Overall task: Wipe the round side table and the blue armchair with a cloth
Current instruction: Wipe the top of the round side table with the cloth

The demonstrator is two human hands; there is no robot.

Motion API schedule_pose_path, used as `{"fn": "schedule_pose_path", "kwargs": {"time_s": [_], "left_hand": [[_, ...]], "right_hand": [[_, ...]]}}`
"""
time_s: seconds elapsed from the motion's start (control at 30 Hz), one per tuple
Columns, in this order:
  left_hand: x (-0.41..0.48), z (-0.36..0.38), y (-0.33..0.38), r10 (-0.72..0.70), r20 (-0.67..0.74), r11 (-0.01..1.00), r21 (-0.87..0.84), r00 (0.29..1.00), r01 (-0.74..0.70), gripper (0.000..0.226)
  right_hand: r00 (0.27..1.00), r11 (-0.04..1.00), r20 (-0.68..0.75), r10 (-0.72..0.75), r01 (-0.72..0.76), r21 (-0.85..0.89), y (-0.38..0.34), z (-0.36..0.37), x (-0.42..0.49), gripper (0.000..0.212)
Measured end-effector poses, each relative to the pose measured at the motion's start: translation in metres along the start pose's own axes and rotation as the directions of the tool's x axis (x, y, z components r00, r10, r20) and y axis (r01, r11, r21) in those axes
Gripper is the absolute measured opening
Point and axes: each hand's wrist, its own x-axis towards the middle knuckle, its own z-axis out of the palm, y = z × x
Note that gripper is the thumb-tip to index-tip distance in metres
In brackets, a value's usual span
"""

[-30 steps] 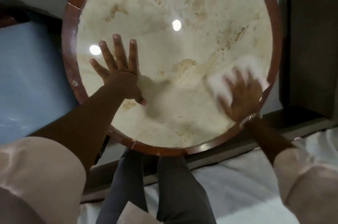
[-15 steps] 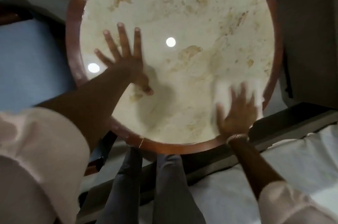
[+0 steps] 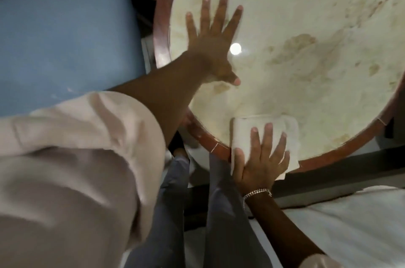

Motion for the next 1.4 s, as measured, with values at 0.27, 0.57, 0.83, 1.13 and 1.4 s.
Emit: {"fn": "schedule_pose_path", "kwargs": {"time_s": [0.27,0.57,0.83,1.13,1.4], "left_hand": [[-0.06,-0.011,-0.027,-0.365,-0.288,0.798,-0.586,0.885,0.138,0.073],[-0.135,0.084,0.077,-0.656,-0.257,0.721,-0.492,0.709,0.488,0.07],[-0.034,0.024,-0.028,-0.641,-0.421,0.767,-0.387,0.642,0.512,0.069],[-0.105,0.065,0.012,-0.69,-0.303,0.72,-0.385,0.657,0.578,0.071],[0.035,-0.027,-0.054,-0.62,-0.431,0.785,-0.354,0.656,0.509,0.073]], "right_hand": [[0.966,0.948,0.017,-0.258,0.25,0.198,-0.121,-0.015,0.039,0.056],[0.993,0.994,0.063,-0.097,0.094,0.059,-0.029,-0.046,0.15,0.057],[0.962,0.964,0.088,-0.259,0.262,-0.032,-0.049,-0.016,0.15,0.079],[0.96,0.958,0.025,-0.278,0.279,-0.072,-0.069,-0.019,0.179,0.078],[0.961,0.961,-0.015,-0.275,0.274,-0.041,-0.067,-0.008,0.178,0.08]]}}
